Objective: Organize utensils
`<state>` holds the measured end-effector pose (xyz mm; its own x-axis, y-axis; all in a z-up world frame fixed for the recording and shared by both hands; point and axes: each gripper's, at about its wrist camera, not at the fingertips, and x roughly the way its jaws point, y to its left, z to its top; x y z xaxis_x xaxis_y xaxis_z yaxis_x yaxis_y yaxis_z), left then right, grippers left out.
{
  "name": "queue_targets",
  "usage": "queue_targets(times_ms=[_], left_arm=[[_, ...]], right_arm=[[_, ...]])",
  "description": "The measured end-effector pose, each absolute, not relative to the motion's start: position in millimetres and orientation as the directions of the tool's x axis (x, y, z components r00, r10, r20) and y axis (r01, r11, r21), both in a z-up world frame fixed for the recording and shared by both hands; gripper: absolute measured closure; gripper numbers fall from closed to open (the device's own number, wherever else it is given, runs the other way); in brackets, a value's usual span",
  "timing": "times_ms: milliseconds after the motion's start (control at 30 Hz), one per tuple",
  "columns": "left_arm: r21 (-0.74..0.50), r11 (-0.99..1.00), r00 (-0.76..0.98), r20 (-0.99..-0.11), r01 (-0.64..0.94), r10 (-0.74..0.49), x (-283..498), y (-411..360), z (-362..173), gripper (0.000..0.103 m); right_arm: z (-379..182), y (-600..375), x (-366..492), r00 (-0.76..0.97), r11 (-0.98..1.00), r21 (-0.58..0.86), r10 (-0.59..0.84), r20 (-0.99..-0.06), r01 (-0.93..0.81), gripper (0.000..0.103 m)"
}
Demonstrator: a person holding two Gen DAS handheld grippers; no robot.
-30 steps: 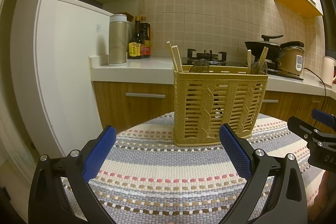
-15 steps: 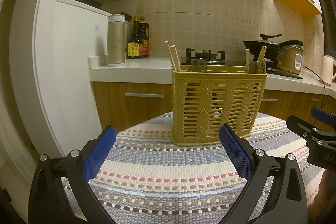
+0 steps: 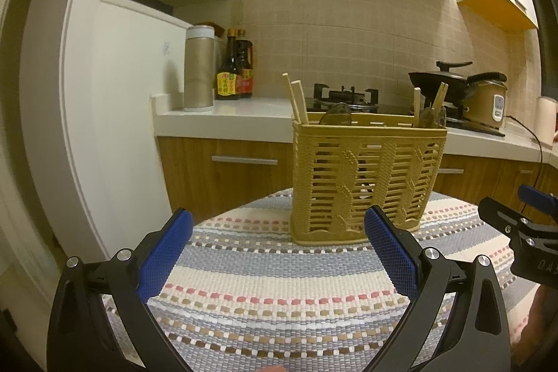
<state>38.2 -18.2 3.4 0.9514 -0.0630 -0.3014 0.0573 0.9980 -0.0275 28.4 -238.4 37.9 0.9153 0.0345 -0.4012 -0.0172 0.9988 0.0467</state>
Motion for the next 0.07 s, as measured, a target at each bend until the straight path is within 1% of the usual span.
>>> queue_targets(times_ms=[67], left_arm=[[-0.036,0.998,0.949,-0.309,0.058,-0.067,39.7,-15.9,2.9,0.007]], right_arm=[[37.9,-238.4,28.3,0.915,0.999,0.046,0.035,-0.402,-0.017,0.008]])
